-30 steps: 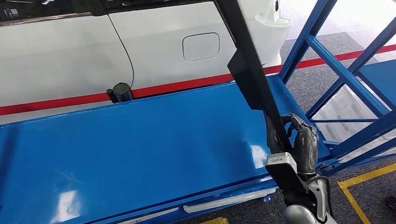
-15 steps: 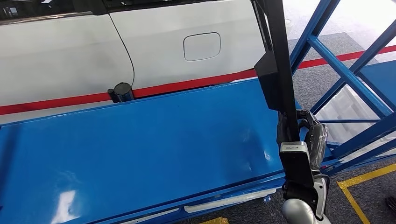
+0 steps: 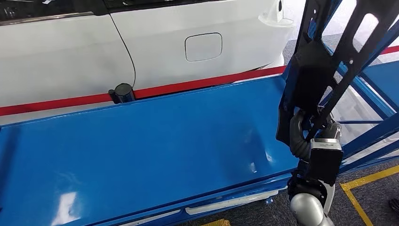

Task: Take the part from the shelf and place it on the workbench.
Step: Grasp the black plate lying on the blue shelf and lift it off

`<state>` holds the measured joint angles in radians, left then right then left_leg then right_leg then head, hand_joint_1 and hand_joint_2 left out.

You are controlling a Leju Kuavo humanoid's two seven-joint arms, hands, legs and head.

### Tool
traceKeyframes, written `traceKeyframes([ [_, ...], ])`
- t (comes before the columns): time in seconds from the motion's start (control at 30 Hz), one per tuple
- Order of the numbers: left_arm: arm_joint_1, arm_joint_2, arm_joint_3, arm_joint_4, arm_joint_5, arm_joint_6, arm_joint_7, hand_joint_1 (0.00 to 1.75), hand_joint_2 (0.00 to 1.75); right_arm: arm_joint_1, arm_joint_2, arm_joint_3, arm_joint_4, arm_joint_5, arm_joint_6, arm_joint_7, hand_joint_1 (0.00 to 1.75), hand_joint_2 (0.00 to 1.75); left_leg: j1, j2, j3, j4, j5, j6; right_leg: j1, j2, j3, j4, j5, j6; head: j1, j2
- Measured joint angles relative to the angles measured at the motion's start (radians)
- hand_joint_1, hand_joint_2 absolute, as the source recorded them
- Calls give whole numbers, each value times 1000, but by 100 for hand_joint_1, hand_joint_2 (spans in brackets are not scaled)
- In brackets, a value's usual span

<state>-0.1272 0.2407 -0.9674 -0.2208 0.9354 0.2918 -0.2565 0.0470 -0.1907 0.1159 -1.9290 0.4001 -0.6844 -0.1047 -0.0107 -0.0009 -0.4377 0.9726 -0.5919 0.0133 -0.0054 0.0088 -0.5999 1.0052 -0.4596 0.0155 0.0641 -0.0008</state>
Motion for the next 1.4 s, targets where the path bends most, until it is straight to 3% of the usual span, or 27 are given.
traceKeyframes([
  [0.07,0,2,0,0,-6,1,-5,0,175,-5,4,-9,-9,-67,0,-24,175,175,0,0,0,0,0,0,0,0,0,0,0,0,0,0],
  [0.1,-1,2,0,-1,-9,1,-11,0,175,-10,6,-15,-14,-113,0,-42,175,175,0,0,0,0,0,0,0,0,0,0,0,0,0,0],
  [0.17,-3,0,0,-5,-3,5,-50,0,87,-16,12,-32,-29,-206,0,-92,175,175,0,-2,1,0,0,0,0,0,0,0,0,0,0,0],
  [0.23,-8,-8,1,-10,19,17,-118,0,87,-16,19,-50,-54,-250,0,-130,175,175,-1,-6,0,0,0,0,0,-1,0,0,0,0,0,0],
  [0.3,-15,-21,2,-12,31,32,-163,0,175,-14,24,-67,-88,-248,0,-130,175,175,-1,-8,0,0,0,0,0,-3,0,0,0,0,0,0],
  [0.53,-29,-49,3,-17,14,52,-235,0,175,-23,31,-104,-196,-163,0,-63,175,175,-1,-10,-1,0,0,0,0,-3,1,0,0,0,1,0],
  [0.8,-34,-71,29,-19,70,-45,-181,0,175,-60,28,-102,-275,-126,1,7,175,175,-1,-9,-1,1,0,0,-1,-3,1,-1,0,0,1,0],
  [0.97,-32,-82,50,-19,94,-68,-103,0,175,-95,12,-83,-294,-96,2,72,175,175,-4,-4,-1,3,0,1,-4,-4,1,-2,3,3,-1,0],
  [1.07,-27,-92,66,-18,115,-89,-73,0,175,-134,-13,-49,-305,-55,3,136,175,175,-9,0,-1,5,4,7,-9,-3,1,-3,9,9,-2,0],
  [1.17,-22,-111,76,-18,123,-108,-69,0,175,-178,-46,-12,-322,-1,3,208,175,175,-7,5,-2,-2,20,21,-12,-2,-5,4,4,20,-5,0],
  [1.23,-19,-125,80,-18,125,-115,-69,0,175,-202,-70,10,-331,19,3,234,175,175,-1,9,-6,-8,31,30,-11,-3,-34,76,-50,26,1,0],
  [1.3,-14,-136,86,-17,125,-117,-70,0,175,-215,-89,32,-335,25,3,245,175,175,-1,13,-13,-5,34,33,-11,-4,-81,213,-120,29,10,0],
  [1.33,-10,-140,89,-17,126,-117,-70,0,175,-218,-96,41,-335,27,3,247,175,175,-1,15,-15,-4,35,33,-11,-4,-97,266,-138,29,13,0],
  [1.37,-8,-144,91,-17,126,-117,-70,0,175,-221,-101,49,-336,27,3,249,175,175,-2,16,-16,-2,35,32,-11,-4,-99,287,-135,27,15,0],
  [1.4,-7,-147,93,-17,126,-117,-70,0,175,-224,-107,55,-336,28,3,250,175,175,-3,17,-16,0,35,32,-10,-4,-84,267,-113,23,17,0],
])
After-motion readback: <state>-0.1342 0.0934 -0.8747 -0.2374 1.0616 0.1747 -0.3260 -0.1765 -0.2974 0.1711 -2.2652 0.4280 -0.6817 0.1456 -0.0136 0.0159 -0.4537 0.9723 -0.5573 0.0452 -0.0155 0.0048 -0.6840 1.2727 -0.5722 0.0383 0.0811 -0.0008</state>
